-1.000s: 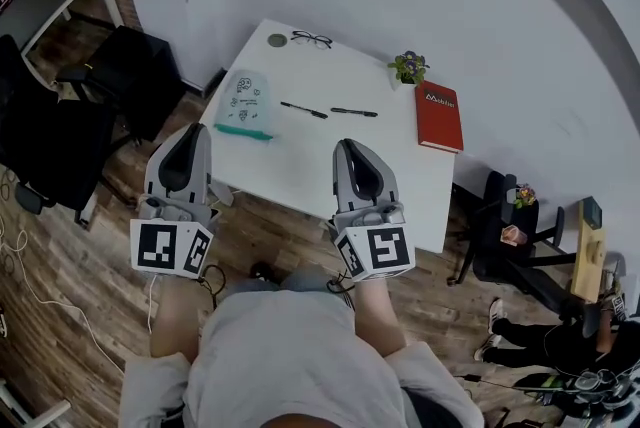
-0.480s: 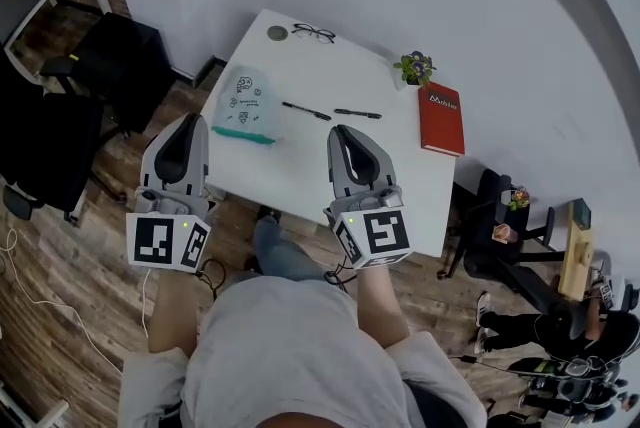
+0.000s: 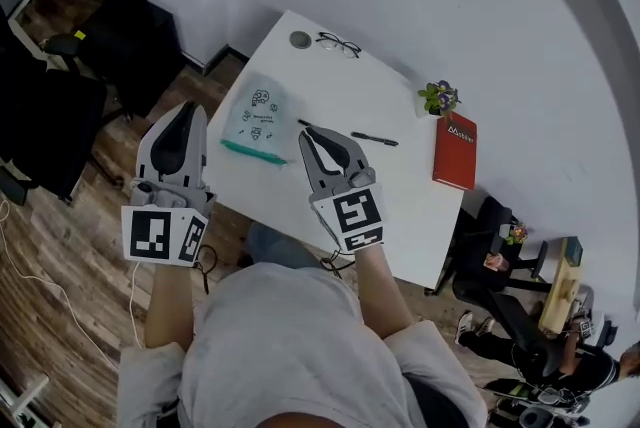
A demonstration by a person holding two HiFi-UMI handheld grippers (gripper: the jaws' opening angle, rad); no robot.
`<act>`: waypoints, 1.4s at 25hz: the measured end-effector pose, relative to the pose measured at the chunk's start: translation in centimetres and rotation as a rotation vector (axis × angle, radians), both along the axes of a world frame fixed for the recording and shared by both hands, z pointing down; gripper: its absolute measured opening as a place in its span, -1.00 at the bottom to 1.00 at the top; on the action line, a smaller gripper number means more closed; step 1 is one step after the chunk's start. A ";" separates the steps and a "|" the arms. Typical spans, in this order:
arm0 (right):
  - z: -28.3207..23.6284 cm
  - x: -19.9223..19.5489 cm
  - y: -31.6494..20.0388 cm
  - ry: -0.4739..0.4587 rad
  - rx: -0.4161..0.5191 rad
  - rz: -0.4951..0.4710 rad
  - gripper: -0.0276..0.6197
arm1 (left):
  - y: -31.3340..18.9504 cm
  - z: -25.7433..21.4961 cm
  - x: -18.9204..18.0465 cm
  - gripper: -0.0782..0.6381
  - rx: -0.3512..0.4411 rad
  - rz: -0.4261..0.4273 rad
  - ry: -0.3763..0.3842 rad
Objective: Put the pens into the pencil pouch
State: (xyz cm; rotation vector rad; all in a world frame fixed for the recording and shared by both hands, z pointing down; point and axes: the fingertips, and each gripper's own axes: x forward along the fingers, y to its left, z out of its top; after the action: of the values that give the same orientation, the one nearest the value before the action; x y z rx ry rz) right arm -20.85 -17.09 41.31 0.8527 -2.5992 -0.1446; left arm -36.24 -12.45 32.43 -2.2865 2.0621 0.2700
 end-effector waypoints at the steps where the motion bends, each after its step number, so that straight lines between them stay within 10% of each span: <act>1: 1.3 -0.6 -0.1 0.038 -0.016 -0.032 -0.79 | -0.4 0.4 -0.4 -0.67 -0.006 -0.009 0.007; 19: 19.9 -3.0 1.6 0.585 -0.108 -0.484 -0.54 | -3.6 6.1 -3.5 -0.67 -0.154 -0.101 0.028; 35: 23.9 -3.1 1.3 0.658 -0.167 -0.552 -0.64 | -4.5 7.1 -3.7 -0.67 -0.190 -0.126 0.022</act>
State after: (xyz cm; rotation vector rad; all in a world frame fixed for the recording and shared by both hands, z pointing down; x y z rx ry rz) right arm -23.99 -15.81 65.25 -0.0120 -2.1006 -0.2970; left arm -39.97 -17.00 39.49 -2.2486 2.3236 0.0977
